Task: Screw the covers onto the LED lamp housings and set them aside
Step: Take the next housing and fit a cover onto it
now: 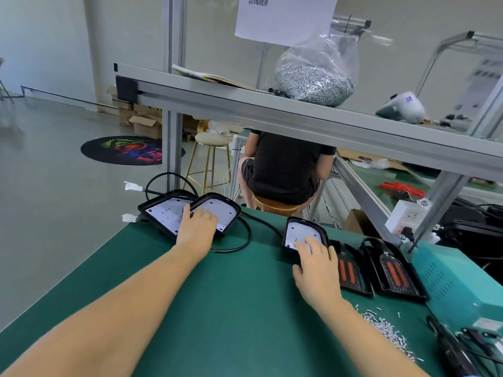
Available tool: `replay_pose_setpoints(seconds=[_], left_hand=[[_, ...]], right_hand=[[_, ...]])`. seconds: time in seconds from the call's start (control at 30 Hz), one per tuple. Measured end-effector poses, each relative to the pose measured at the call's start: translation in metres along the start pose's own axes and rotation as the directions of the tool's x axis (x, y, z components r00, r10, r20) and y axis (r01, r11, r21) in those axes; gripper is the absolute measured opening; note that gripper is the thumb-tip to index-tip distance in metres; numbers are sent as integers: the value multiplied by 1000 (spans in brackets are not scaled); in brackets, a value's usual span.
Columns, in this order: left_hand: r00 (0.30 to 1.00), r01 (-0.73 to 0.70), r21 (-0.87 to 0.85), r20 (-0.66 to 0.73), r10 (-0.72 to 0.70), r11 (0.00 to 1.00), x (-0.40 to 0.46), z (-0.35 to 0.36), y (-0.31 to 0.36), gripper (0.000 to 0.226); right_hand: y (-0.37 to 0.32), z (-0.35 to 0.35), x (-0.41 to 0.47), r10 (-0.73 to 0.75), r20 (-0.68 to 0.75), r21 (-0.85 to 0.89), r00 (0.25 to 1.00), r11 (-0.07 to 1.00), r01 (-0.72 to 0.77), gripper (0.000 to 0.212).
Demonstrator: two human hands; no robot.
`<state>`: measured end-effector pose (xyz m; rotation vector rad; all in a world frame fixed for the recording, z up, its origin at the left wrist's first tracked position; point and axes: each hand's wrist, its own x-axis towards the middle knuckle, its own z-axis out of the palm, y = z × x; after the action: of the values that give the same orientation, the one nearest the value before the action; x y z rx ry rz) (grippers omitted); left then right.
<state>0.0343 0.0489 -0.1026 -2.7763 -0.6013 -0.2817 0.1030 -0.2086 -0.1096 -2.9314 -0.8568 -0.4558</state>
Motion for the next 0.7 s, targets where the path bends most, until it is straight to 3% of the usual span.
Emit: replay_pose_setpoints(seconds=[0.1, 0.23, 0.3, 0.4, 0.47, 0.57, 0.67, 0.7], left_hand=[[997, -77, 63, -19, 78, 995, 8, 2, 0, 42], [976, -200, 122, -67, 209, 972, 15, 2, -5, 37], [952, -273, 108, -114, 284, 956, 12, -3, -9, 36], [877, -341, 131, -311, 366, 931, -1, -18, -13, 34], [819, -377, 107, -425, 385, 920, -17, -30, -12, 40], [737, -436, 71, -544, 401, 897, -45, -43, 1, 35], [688, -476, -11, -627, 365, 879, -80, -51, 23, 35], [677, -487, -52, -653, 339, 872, -93, -52, 31, 36]], right_hand=[[-11, 1, -6, -111, 14, 61, 994, 992, 110, 50], [-35, 3, -13, -151, 13, 264, 989, 954, 142, 51], [-46, 3, -15, -138, 36, 385, 990, 916, 114, 53], [-59, 1, -14, -87, 126, 600, 988, 800, -6, 54], [-66, -4, -13, -21, 197, 761, 980, 634, -139, 54], [-76, -19, -13, 47, 371, 895, 928, 247, -370, 55], [-80, -27, -17, -56, 462, 881, 885, -86, -465, 41], [-80, -28, -21, -86, 468, 867, 880, -149, -476, 33]])
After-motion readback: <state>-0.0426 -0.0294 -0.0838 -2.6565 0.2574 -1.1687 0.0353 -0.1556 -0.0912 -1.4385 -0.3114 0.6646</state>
